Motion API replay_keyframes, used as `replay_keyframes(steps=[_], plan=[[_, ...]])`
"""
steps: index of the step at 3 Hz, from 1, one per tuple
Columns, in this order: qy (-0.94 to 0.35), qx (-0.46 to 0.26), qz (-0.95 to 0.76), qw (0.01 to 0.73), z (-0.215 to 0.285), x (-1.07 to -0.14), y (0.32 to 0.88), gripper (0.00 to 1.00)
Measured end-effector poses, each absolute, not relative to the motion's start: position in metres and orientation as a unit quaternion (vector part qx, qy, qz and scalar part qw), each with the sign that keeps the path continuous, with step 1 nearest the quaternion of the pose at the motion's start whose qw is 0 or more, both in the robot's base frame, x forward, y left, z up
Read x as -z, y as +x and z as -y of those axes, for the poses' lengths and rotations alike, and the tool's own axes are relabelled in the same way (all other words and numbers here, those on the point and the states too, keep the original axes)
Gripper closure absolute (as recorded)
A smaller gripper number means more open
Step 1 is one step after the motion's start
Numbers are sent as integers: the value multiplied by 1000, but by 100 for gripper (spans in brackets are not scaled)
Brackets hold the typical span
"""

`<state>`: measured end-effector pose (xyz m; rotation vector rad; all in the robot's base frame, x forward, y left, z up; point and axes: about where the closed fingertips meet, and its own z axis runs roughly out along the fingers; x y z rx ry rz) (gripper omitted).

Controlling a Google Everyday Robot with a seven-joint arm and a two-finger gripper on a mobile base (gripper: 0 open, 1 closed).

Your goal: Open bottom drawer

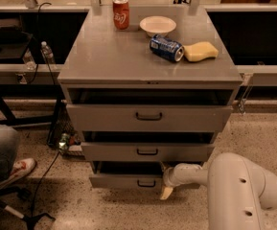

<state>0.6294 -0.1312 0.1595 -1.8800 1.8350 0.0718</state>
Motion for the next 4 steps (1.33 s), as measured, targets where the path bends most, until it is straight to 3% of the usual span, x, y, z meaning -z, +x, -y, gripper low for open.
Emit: replay_keyframes(steps=[3,4], plan=[[-665,-7,-715,214,163,-158,597,0],[-651,-23,-732,200,170,-143,587,19]])
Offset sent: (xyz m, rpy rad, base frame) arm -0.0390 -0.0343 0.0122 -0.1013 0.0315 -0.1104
